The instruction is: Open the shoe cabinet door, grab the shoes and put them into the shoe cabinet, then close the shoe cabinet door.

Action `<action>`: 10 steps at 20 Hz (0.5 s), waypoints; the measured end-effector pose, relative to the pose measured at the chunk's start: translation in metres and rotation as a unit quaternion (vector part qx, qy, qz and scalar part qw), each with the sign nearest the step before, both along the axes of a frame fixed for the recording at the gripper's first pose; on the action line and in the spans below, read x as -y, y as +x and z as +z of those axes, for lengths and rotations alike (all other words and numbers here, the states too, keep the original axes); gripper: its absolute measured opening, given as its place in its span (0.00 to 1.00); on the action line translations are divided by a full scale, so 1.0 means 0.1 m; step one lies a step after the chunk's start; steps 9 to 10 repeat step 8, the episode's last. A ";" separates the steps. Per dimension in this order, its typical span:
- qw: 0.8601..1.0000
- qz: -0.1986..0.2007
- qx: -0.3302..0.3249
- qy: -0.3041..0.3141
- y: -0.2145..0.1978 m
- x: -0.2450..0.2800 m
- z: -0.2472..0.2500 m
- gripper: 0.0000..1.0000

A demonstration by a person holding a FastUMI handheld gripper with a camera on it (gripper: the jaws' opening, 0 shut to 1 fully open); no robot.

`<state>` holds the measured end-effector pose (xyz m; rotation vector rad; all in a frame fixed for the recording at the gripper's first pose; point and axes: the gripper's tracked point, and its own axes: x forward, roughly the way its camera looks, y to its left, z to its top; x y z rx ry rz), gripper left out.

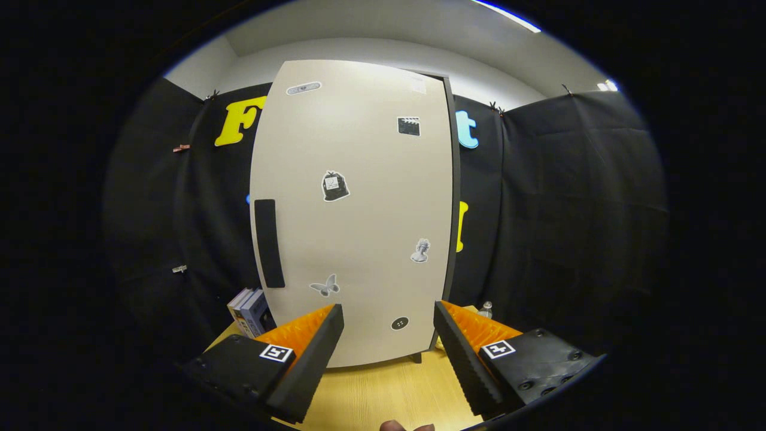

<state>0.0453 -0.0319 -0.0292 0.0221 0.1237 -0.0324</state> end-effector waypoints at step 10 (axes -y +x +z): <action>1.000 0.001 0.001 0.000 -0.03 -0.01 -0.01 0.98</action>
